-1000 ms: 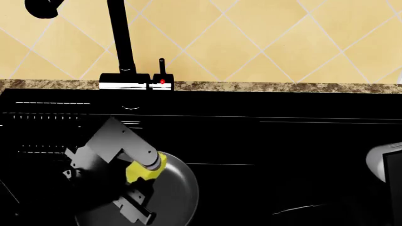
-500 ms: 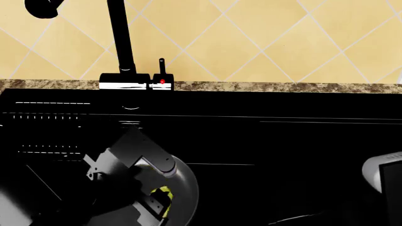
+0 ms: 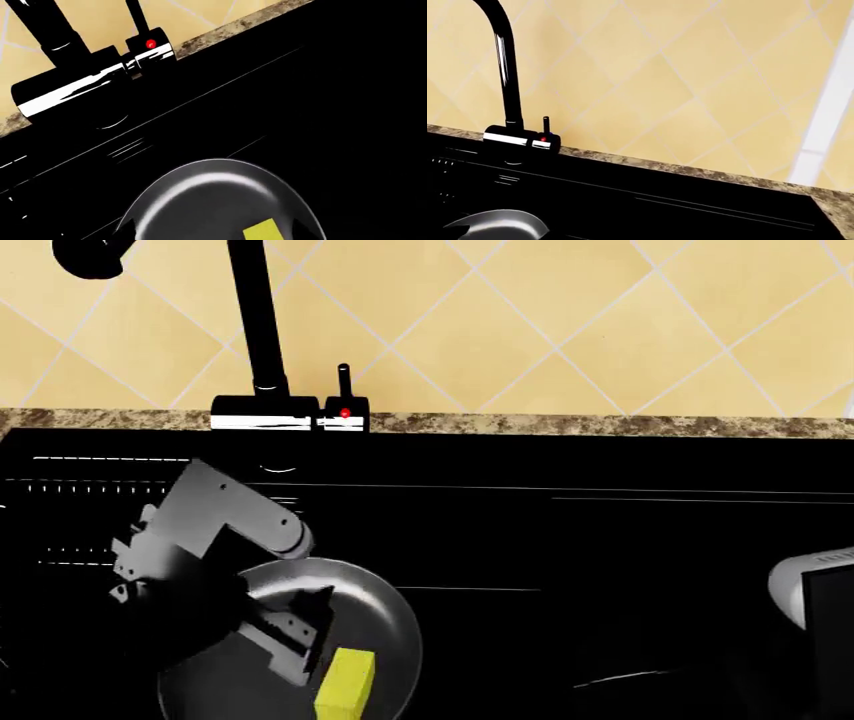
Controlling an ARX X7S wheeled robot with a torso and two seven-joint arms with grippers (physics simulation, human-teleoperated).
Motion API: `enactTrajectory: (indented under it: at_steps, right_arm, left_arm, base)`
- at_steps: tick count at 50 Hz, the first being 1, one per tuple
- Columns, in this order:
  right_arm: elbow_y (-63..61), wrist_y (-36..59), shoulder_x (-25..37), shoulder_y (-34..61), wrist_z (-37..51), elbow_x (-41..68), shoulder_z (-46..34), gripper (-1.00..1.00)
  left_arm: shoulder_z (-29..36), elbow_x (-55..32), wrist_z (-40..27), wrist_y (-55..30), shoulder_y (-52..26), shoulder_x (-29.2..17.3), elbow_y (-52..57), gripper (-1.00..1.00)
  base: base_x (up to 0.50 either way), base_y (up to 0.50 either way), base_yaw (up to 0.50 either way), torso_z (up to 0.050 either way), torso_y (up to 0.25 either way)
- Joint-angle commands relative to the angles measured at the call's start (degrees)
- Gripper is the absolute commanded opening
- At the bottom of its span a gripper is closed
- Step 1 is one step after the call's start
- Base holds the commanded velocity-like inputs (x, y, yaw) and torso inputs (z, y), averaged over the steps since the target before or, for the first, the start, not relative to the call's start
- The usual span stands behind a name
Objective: Pick the pan and sponge and place them into the sink. Then turn on the water.
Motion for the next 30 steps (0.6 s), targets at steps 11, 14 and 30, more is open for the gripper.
enactTrajectory:
  at_steps: [11,14,30]
  right_arm:
    - [2.1,0.4,-1.6,2.4,2.4,-3.1,0.8,1.0]
    - [2.1,0.8,-1.1,3.1,2.5,-3.5,1.0,1.0]
    - [1.2,-1.1,-0.7,-0.4,3.0,-5.1,1.8,1.0]
  left_arm:
    - [-24.8,-10.5,-15.6,2.4,12.2,-9.4,17.6,1.0]
    - [-30.0,-15.3,-19.5,0.9,15.9,-11.5,22.9,1.0]
    - [-33.0,-13.3,-21.6,3.1,20.9,-15.9,26.5,1.0]
  base:
    - [0.0,0.0,0.0,0.0,0.0]
    - [0.0,0.0,0.0,0.0,0.0]
    - [0.0,0.0,0.0,0.0,0.0]
